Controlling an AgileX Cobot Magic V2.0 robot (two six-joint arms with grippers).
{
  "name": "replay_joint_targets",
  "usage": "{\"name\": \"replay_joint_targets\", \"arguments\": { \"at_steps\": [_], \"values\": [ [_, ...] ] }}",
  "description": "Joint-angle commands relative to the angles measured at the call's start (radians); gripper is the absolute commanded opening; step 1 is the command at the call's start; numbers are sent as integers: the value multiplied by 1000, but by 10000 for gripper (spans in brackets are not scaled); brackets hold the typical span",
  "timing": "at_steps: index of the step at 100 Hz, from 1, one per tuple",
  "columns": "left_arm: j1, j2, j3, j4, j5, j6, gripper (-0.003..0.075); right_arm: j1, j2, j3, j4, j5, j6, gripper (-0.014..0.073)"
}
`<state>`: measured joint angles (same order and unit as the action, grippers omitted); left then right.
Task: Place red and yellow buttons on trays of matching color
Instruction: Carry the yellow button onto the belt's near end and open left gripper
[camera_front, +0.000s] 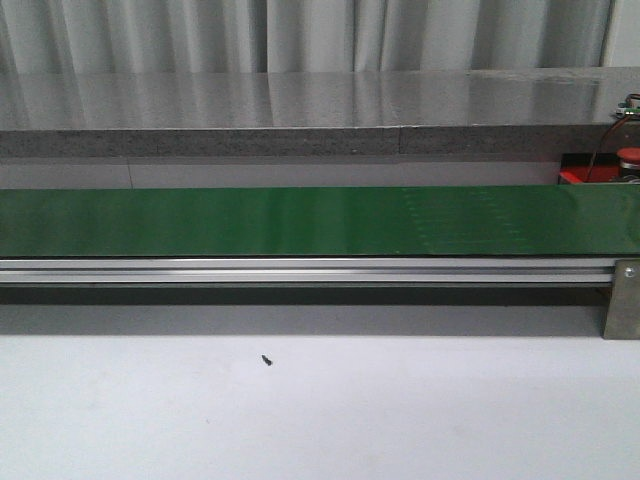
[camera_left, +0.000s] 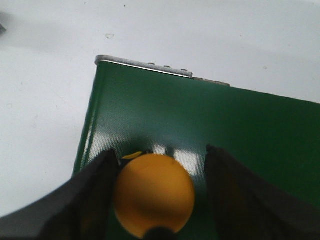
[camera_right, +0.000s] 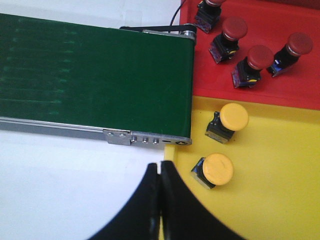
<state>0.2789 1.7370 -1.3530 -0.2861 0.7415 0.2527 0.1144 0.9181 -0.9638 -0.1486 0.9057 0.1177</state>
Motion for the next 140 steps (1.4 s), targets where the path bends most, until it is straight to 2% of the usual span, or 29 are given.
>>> {"name": "replay_joint_targets", "arguments": {
  "at_steps": [1,27,41,65,79,98,140],
  "values": [
    [-8,-43,-22,-26,-48,1,430,0,-12,-34,-12,-51,0,-70],
    [-8,-72,-31,-35,-69,9,432,0,-12,-34,-12,-51,0,-70],
    [-1,-87,-90,-35,-78,9,432,0,-12,-34,-12,-51,0,-70],
    [76,-72,-177,-28,-112,9,432,0,-12,-34,-12,-51,0,-70],
    [131,-6,-228,5,-110,9,438,0,-12,-34,-12,-51,0,-70],
    [175,109,-313,6,-112,9,553,0,-12,-34,-12,-51,0,-70],
    [181,382,-588,10,-110,-5,557,0,-12,-34,-12,-51,0,-70]
  ]
}}
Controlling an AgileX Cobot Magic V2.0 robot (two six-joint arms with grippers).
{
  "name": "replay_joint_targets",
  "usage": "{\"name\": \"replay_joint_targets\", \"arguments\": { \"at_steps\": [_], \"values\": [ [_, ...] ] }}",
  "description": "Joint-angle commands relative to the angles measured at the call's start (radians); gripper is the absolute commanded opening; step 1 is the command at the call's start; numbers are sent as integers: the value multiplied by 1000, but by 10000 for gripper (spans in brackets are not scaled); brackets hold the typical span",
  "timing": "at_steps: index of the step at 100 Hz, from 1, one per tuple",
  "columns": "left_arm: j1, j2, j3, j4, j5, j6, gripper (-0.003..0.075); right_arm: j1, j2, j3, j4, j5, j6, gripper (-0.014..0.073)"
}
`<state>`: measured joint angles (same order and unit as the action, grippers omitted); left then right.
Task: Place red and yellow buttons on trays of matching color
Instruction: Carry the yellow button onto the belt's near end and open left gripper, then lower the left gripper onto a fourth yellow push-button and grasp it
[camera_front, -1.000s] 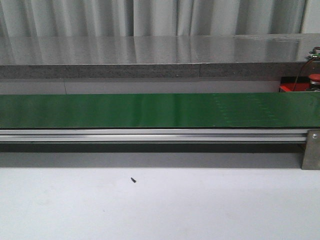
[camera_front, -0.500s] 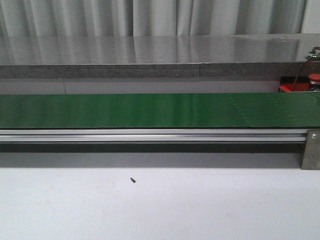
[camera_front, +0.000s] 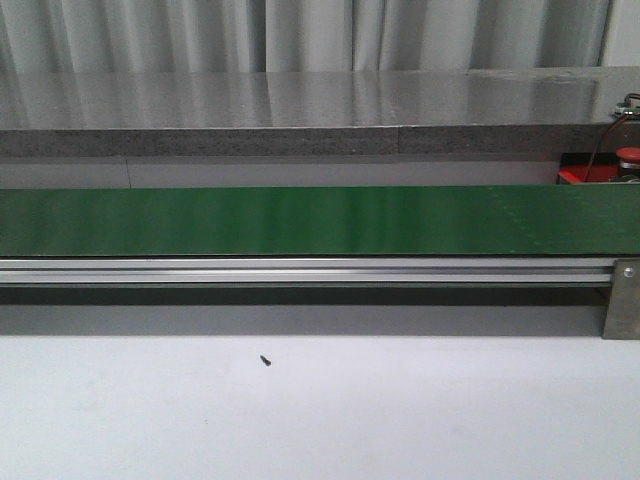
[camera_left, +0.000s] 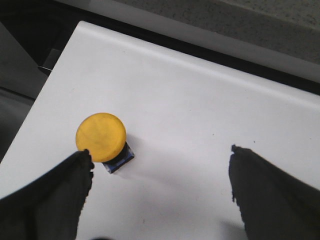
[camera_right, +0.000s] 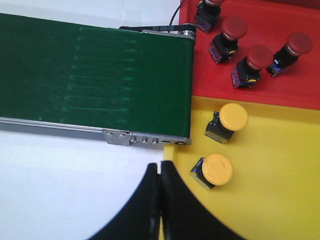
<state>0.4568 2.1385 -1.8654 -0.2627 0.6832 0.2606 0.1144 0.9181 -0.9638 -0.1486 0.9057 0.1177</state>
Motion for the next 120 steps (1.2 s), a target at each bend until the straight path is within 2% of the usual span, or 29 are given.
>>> {"name": "replay_joint_targets", "arguments": {
  "at_steps": [1,16,47,120],
  "values": [
    [6,-16,-84,-13,-52,-18,557,0,-12,-34,-12,-51,0,-70],
    [20,41,-130,16,-58,-64,557,0,-12,-34,-12,-51,0,-70],
    [75,63,-137,34,-82,-66,557,0,-12,-34,-12,-51,0,-70],
    [72,127,-145,12,-176,-66,557,0,-12,-34,-12,-51,0,-70]
  ]
}}
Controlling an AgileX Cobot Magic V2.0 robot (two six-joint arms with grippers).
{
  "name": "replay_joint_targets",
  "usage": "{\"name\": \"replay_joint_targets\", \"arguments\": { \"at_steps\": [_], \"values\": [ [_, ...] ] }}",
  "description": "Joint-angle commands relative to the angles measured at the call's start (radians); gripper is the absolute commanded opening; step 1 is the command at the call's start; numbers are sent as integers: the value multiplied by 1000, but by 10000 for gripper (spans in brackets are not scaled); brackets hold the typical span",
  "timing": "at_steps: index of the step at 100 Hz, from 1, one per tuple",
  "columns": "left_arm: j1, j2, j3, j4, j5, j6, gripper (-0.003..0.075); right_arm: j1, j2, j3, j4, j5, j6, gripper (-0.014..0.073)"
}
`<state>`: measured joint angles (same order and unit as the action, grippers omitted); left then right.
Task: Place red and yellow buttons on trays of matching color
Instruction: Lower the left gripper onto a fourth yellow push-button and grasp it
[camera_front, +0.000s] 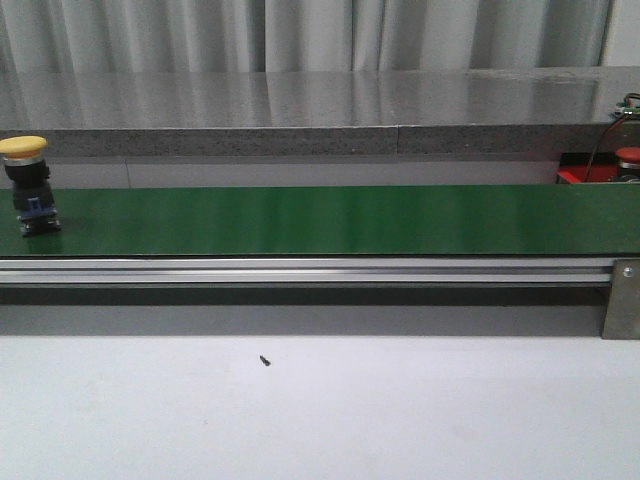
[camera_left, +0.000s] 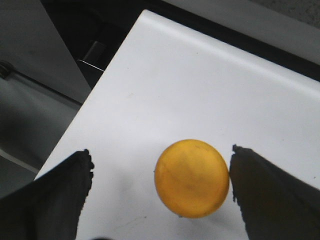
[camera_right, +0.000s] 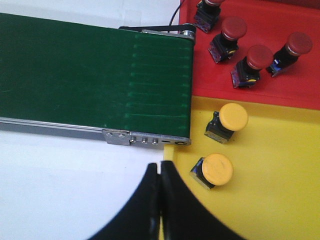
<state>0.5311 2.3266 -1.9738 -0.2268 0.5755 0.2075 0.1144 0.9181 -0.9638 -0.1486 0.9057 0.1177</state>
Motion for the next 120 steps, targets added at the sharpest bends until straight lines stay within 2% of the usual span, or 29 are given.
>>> {"name": "replay_joint_targets", "arguments": {
  "at_steps": [1,42,50,69,81,91,120],
  "values": [
    [-3,-59,-36,-29,-69,-13,557,0,-12,-34,-12,-51,0,-70],
    [-3,-24,-36,-53,-102,-13,536,0,-11,-34,-12,-51,0,-70],
    [-3,-24,-36,-53,-104,-13,463,0,-11,-34,-12,-51,0,-70],
    [-3,-28,-36,-59,-93,-13,183,0,-11,-34,-12,-51,0,-70],
    [-3,-43,-36,-61,-79,-13,68,0,-11,-34,-12,-51,0,-70],
    [-3,-78,-36,-61,-59,-6,29,0,-11,-34,-12,-51,0,-70],
    [-3,-242,-36,-59,127,104,28,0,-11,-34,-12,-51,0,-70]
  ]
}}
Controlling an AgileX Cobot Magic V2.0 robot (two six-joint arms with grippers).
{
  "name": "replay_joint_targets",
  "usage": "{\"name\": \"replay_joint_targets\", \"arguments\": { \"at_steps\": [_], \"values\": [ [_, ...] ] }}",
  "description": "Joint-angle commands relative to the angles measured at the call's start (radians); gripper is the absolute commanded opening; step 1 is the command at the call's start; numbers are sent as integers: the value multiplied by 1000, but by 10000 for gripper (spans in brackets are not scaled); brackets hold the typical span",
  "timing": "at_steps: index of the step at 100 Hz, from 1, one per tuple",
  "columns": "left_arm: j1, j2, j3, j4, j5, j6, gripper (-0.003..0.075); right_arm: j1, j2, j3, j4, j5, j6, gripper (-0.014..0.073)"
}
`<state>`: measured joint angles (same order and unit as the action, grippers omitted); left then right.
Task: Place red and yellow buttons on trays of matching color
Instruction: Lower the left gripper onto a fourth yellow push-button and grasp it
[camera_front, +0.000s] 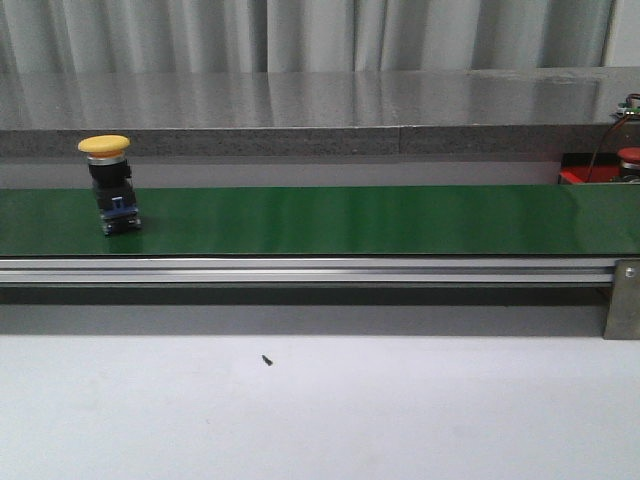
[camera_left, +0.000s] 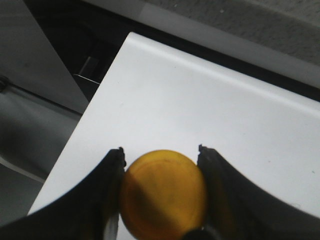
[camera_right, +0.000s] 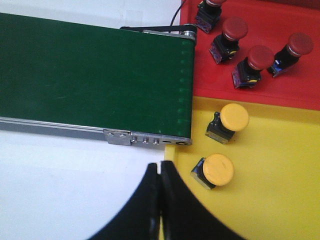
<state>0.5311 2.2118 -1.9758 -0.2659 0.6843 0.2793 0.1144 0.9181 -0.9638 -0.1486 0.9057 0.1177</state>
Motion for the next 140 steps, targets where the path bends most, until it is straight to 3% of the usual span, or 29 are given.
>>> {"name": "replay_joint_targets", "arguments": {
  "at_steps": [1,42,61,88,119,140],
  "values": [
    [-3,-137,-34,-20,32,37,28,0,-11,-34,-12,-51,0,-70],
    [-53,-351,-9,-27,378,54,28,0,-11,-34,-12,-51,0,-70],
    [-131,-462,157,-27,332,73,28,0,-11,-34,-12,-51,0,-70],
    [-243,-569,441,17,153,105,28,0,-10,-34,-12,-51,0,-70],
    [-324,-554,531,90,23,105,28,0,-10,-34,-12,-51,0,-70],
    [-329,-496,539,102,24,105,28,0,-10,-34,-12,-51,0,-70]
  ]
}}
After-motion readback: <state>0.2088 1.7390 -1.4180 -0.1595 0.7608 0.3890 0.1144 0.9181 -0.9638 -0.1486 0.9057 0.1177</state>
